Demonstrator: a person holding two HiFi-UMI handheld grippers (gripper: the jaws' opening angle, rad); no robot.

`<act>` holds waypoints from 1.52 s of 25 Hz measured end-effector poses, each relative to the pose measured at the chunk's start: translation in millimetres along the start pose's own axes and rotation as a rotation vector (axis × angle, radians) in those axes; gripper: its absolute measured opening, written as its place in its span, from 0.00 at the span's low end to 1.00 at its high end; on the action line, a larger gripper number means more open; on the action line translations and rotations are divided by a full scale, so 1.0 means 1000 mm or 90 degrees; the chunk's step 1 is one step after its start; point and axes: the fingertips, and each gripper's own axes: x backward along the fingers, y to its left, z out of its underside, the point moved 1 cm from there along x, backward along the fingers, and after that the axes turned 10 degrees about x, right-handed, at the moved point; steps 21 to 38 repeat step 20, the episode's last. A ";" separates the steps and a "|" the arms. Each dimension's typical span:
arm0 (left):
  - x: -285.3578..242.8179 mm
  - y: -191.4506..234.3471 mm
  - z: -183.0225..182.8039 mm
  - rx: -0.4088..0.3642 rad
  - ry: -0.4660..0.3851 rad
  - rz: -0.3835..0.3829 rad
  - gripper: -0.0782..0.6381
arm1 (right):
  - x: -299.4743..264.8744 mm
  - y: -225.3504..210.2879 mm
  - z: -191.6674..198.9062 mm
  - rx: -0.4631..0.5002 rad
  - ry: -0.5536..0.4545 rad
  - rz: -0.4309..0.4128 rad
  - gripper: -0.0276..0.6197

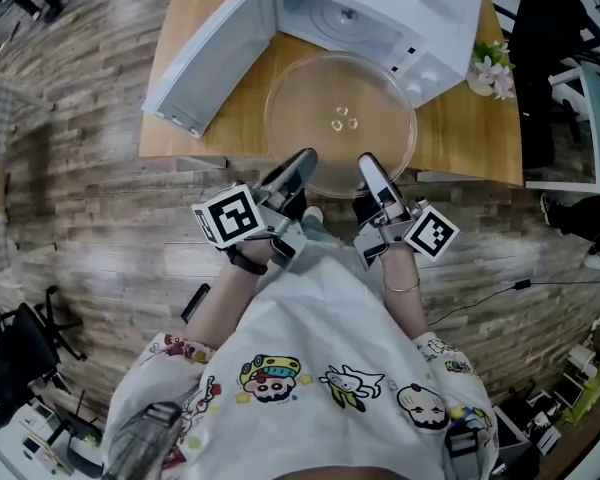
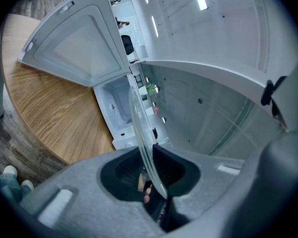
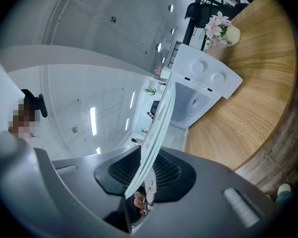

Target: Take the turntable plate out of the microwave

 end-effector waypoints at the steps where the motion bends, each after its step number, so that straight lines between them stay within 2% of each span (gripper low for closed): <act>1: 0.000 0.000 0.000 0.001 -0.001 0.000 0.18 | 0.000 -0.001 0.000 -0.002 -0.001 0.000 0.18; 12: -0.001 0.004 -0.001 0.012 0.002 -0.001 0.18 | 0.000 -0.004 0.002 -0.004 0.001 0.007 0.18; 18: 0.003 0.013 0.000 0.038 -0.008 -0.035 0.18 | -0.001 -0.004 0.002 -0.005 0.006 0.005 0.18; 38: 0.003 0.013 0.000 0.039 -0.010 -0.036 0.18 | -0.002 -0.005 0.002 -0.006 0.007 0.004 0.18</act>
